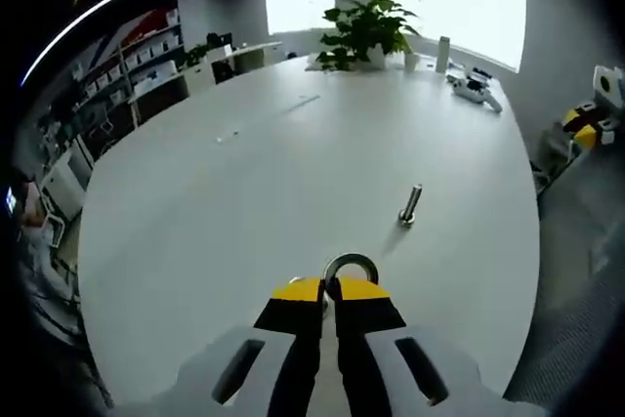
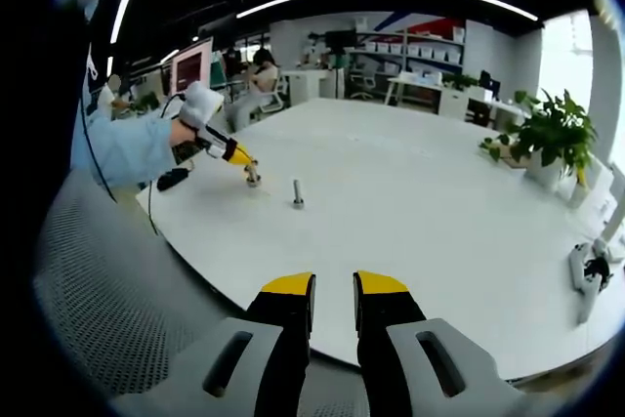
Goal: Place the washer onto the threaded stud by aligning its center hole with the stud, sliding it down to the base, and recovering from edge contact or off-axis alignment until the washer reaches the visible bottom stop.
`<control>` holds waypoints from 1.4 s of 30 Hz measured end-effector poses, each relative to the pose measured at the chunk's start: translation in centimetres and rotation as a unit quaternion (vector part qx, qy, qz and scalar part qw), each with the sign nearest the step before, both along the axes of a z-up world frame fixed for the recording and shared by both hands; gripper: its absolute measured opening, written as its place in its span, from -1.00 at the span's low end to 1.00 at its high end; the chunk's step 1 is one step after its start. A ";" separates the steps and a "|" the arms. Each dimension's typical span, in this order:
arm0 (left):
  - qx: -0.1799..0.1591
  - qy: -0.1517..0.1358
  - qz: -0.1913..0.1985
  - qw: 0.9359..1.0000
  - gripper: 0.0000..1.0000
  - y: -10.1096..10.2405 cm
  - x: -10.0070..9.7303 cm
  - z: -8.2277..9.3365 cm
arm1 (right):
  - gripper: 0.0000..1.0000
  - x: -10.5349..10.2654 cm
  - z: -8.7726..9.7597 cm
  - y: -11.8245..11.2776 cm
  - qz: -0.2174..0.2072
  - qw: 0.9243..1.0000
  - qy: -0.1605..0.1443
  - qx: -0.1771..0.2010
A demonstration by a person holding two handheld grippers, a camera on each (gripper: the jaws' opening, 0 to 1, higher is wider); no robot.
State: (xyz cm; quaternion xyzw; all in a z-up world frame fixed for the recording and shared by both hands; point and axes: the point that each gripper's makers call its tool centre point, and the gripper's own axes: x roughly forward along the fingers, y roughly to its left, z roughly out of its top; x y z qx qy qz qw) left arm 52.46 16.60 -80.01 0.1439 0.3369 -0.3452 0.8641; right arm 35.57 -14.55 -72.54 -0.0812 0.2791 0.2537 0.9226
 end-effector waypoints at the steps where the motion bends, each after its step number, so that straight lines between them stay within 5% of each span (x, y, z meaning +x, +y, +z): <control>1: -0.007 0.001 0.003 1.000 -0.97 0.0 0.0 0.3 | -0.65 0.0 0.0 0.0 0.000 1.000 0.000 0.000; 12: -0.002 -0.001 0.042 0.999 -0.97 3.0 1.6 0.6 | -0.65 0.0 -0.1 -0.1 0.000 1.000 0.000 -0.001; 28: 0.012 0.006 0.032 0.999 -1.00 2.6 2.0 -0.2 | -0.65 0.0 0.1 0.1 0.000 1.000 0.000 -0.001; 34: 0.053 0.007 0.006 0.999 -1.00 3.0 1.4 -1.2 | -0.65 0.0 0.1 0.1 0.000 1.000 0.000 0.000; 42: 0.048 0.006 0.011 0.999 -1.00 3.3 1.3 -1.1 | -0.65 0.0 0.1 0.1 0.000 1.000 0.000 0.000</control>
